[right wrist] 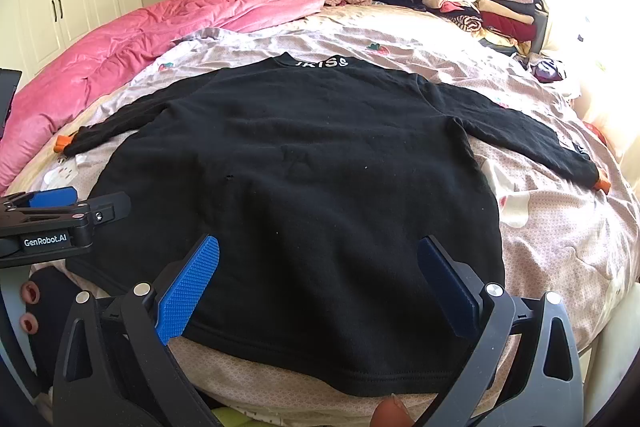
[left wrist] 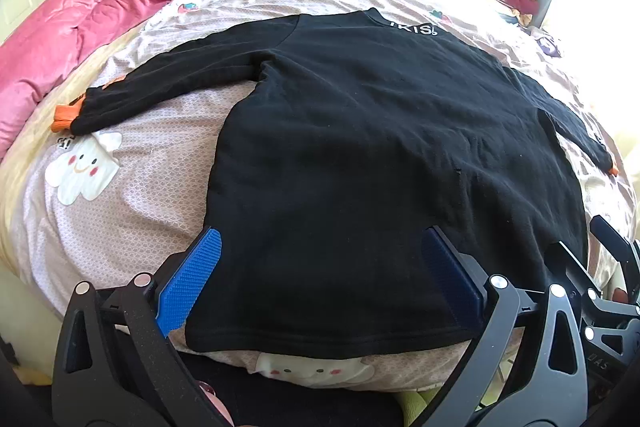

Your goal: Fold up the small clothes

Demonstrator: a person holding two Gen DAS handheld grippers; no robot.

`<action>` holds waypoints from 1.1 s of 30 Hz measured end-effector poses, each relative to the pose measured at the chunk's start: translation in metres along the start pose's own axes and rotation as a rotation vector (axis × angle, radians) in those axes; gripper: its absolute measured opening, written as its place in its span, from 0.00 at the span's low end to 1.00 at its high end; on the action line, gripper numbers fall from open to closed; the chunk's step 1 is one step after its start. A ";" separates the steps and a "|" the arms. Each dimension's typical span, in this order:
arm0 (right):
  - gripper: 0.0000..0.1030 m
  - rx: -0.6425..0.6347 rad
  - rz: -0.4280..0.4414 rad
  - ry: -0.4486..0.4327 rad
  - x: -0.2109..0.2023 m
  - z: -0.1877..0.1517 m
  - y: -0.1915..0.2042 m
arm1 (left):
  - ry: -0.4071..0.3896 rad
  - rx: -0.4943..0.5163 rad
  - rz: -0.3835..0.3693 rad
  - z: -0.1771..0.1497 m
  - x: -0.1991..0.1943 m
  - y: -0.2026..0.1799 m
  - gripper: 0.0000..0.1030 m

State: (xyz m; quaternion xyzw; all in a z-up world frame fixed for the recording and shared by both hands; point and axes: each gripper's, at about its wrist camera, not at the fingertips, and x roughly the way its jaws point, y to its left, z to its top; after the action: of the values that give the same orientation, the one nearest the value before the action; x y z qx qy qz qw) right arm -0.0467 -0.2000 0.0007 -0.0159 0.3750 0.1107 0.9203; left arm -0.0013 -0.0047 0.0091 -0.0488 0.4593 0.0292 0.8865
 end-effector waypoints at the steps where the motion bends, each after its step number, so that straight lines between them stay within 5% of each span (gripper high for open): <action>1: 0.96 0.000 0.001 0.000 0.000 0.000 0.000 | 0.001 -0.001 0.002 0.000 0.000 0.000 0.91; 33: 0.96 -0.005 0.009 -0.002 0.001 0.002 0.003 | -0.004 -0.008 -0.002 0.001 -0.001 0.002 0.91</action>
State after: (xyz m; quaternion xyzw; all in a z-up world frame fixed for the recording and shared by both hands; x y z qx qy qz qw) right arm -0.0452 -0.1965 0.0013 -0.0164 0.3739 0.1155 0.9201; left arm -0.0013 -0.0030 0.0103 -0.0527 0.4574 0.0304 0.8872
